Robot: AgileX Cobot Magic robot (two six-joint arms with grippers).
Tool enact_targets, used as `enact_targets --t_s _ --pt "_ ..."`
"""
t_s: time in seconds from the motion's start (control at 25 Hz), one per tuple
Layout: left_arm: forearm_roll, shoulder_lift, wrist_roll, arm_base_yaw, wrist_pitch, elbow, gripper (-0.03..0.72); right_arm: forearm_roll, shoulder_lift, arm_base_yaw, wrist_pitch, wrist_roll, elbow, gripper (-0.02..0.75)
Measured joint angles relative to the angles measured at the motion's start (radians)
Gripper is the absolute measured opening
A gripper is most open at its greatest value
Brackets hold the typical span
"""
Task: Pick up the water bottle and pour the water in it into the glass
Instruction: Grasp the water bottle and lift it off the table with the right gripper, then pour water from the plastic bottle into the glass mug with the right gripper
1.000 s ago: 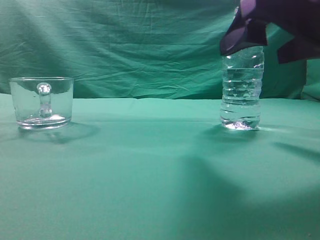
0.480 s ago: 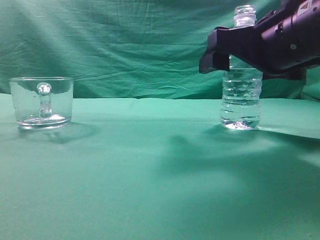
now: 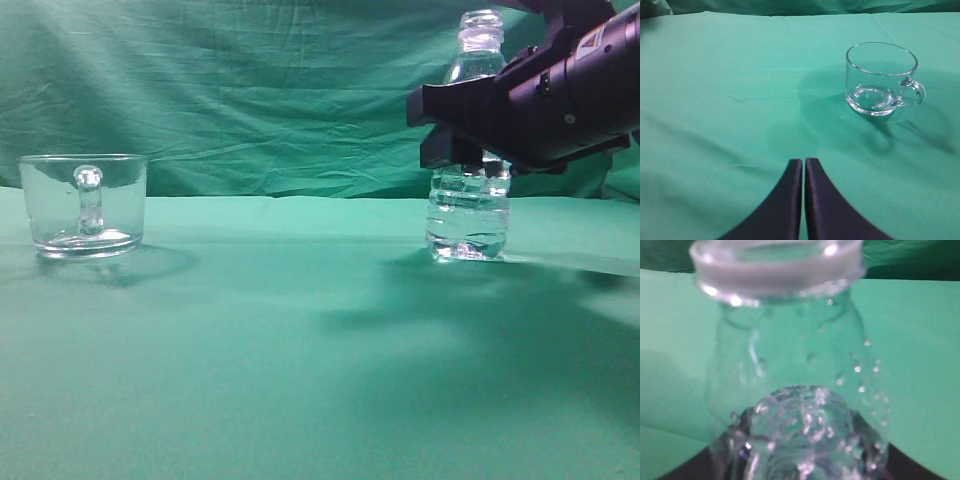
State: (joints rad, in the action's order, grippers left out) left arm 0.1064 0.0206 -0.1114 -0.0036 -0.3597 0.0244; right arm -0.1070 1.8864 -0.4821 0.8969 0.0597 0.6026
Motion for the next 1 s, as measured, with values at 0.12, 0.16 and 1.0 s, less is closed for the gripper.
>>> enact_targets --t_s 0.12,0.16,1.0 --pt "0.000 0.000 0.000 0.000 0.000 0.000 0.000 0.000 0.001 0.000 -0.002 -0.010 0.000 0.289" --pt "0.000 0.000 0.000 0.000 0.000 0.000 0.000 0.000 0.001 0.000 -0.003 -0.017 0.000 0.289" --pt "0.000 0.000 0.000 0.000 0.000 0.000 0.000 0.271 -0.259 -0.143 -0.901 -0.046 0.469 0.289"
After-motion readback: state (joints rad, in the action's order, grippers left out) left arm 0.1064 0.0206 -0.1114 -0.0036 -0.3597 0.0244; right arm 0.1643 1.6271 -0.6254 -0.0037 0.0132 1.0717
